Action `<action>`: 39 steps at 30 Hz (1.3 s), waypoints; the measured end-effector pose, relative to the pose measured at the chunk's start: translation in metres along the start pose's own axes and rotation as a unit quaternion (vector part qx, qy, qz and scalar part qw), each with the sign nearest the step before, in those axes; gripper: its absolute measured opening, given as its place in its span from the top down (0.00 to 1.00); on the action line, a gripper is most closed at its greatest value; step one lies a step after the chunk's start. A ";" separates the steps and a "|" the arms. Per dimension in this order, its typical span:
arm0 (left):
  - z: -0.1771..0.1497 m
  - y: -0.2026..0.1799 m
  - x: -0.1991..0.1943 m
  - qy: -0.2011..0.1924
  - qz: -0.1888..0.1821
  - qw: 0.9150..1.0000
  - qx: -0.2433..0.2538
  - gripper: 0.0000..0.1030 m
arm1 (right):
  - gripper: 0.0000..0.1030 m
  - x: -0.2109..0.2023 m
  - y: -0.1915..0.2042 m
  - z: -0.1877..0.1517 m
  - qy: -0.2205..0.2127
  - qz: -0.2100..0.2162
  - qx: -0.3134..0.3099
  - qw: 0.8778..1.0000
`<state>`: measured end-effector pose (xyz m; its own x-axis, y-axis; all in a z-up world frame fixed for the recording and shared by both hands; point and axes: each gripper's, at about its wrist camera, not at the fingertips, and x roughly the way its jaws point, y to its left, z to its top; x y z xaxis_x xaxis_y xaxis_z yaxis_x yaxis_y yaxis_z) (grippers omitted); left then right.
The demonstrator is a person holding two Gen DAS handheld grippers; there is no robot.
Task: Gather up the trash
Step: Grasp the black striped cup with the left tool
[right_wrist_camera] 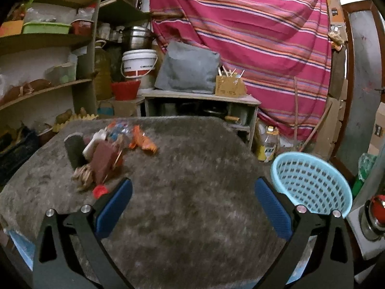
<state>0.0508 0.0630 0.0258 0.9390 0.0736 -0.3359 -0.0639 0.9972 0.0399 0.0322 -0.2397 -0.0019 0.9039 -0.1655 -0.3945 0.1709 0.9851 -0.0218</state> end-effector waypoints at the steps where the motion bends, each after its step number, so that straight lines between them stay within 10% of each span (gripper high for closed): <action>1: 0.004 0.000 0.004 0.000 0.000 1.000 0.004 0.05 | 0.03 0.003 -0.001 0.009 -0.001 0.000 -0.001 1.000; 12: 0.058 -0.019 0.092 0.024 -0.007 1.000 0.015 0.05 | 0.03 0.060 0.010 0.078 -0.025 -0.009 -0.019 0.999; 28: 0.011 -0.053 0.188 0.125 -0.022 0.991 0.041 0.05 | 0.03 0.132 0.016 0.033 0.066 -0.048 -0.049 0.995; 39: -0.005 -0.050 0.214 0.163 -0.011 0.985 0.059 0.11 | 0.03 0.141 0.018 0.027 0.093 -0.001 -0.015 0.996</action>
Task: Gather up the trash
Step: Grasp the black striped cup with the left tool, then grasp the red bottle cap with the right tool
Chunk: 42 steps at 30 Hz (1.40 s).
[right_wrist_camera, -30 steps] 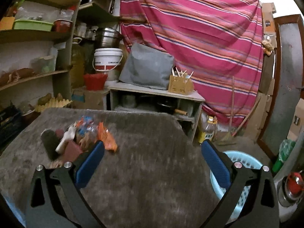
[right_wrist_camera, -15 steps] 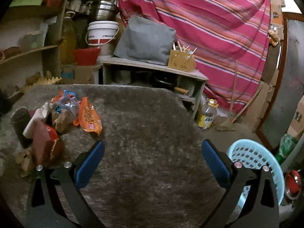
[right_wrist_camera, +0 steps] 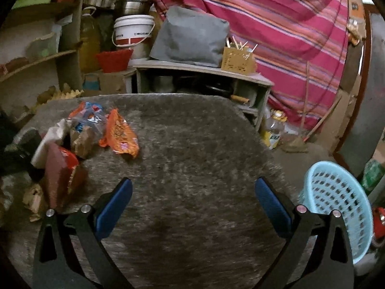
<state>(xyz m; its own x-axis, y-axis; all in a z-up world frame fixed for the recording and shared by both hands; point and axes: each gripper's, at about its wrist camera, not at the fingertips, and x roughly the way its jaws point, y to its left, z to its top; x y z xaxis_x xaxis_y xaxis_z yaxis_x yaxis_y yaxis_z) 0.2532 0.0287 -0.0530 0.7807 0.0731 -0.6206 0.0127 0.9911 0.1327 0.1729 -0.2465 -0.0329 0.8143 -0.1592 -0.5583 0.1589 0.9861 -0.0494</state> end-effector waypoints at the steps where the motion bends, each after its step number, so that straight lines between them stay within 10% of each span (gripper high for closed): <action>1: 0.000 0.000 0.003 0.004 -0.004 1.000 0.001 0.16 | 0.03 0.001 0.001 0.000 0.001 0.007 0.006 1.000; 6: 0.000 0.000 0.004 0.010 -0.034 0.999 -0.002 0.42 | 0.06 0.005 0.008 -0.003 0.014 0.046 0.032 0.998; 11: 0.000 0.002 -0.004 0.004 -0.022 1.000 0.007 0.42 | 0.22 0.008 0.022 -0.007 0.026 0.048 0.020 0.998; 42: -0.054 0.099 -0.077 -0.004 0.004 1.000 -0.030 0.42 | 0.29 -0.023 0.123 -0.056 0.071 0.120 -0.068 0.988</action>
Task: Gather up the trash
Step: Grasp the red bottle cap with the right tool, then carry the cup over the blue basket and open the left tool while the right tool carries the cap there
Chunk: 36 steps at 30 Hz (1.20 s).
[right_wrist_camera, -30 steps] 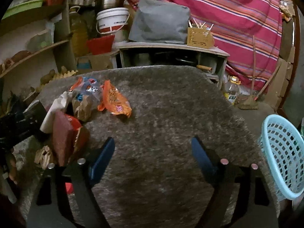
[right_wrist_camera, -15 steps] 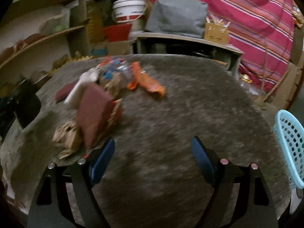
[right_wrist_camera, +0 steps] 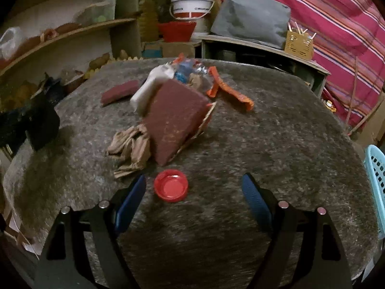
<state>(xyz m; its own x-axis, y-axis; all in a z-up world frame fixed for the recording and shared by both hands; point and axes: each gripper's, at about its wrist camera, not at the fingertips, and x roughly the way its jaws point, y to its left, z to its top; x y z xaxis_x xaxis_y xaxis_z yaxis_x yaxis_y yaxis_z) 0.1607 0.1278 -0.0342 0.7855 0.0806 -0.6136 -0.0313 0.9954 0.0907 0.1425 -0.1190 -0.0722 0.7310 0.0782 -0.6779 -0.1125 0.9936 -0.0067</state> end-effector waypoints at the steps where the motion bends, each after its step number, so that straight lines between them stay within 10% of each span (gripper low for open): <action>1: 0.001 0.001 0.000 0.000 -0.002 1.000 -0.002 0.42 | 0.37 0.003 0.002 -0.001 0.005 -0.001 -0.005 1.000; 8: 0.005 -0.007 -0.003 -0.008 -0.008 1.000 0.001 0.42 | 0.71 0.014 0.001 -0.003 0.023 0.032 0.000 0.999; 21: 0.036 -0.065 -0.011 -0.032 -0.016 0.999 0.025 0.42 | 0.71 -0.016 -0.111 0.020 -0.018 -0.015 0.056 0.998; 36: 0.066 -0.267 -0.045 -0.079 -0.124 0.984 0.100 0.42 | 0.71 -0.078 -0.312 0.003 -0.052 -0.180 0.160 0.969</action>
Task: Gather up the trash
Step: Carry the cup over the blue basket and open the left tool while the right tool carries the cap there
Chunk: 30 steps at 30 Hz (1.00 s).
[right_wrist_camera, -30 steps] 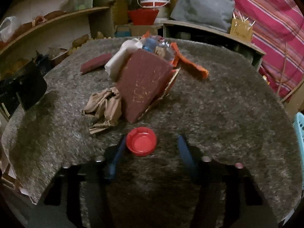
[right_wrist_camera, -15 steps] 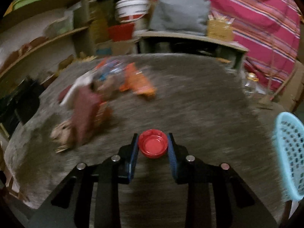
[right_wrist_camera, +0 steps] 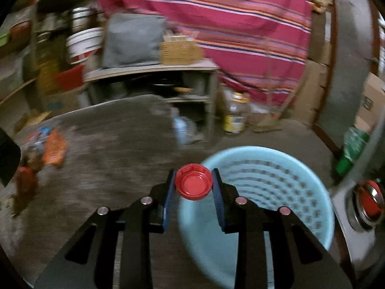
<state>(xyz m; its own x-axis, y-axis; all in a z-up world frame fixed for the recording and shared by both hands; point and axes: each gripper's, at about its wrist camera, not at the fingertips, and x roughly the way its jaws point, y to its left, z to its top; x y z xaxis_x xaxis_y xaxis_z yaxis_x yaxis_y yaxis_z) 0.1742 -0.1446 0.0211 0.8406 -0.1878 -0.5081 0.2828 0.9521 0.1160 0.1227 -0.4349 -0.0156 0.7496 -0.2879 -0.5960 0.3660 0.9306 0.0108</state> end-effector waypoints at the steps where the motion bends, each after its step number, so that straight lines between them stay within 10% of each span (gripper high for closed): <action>1: 0.002 -0.015 0.003 0.002 -0.015 1.000 0.002 0.42 | 0.71 0.002 -0.014 -0.001 0.001 -0.010 0.008 1.000; 13: 0.002 -0.187 0.032 0.020 -0.134 0.988 0.068 0.42 | 0.71 0.018 -0.101 -0.023 0.024 -0.035 0.046 0.998; 27: 0.023 -0.278 0.051 0.030 -0.193 0.977 0.090 0.41 | 0.71 0.024 -0.147 -0.034 0.029 -0.050 0.094 0.994; 30: 0.026 -0.281 0.050 0.026 -0.193 0.977 0.089 0.21 | 0.71 0.023 -0.150 -0.035 0.029 -0.052 0.099 0.993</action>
<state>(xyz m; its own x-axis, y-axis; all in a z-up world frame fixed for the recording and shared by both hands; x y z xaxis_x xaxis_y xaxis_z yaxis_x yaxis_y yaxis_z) 0.1489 -0.4276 -0.0147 0.6328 -0.5077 -0.5847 0.6534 0.7552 0.0514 0.0657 -0.5733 -0.0594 0.6713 -0.3606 -0.6475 0.5452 0.8321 0.1018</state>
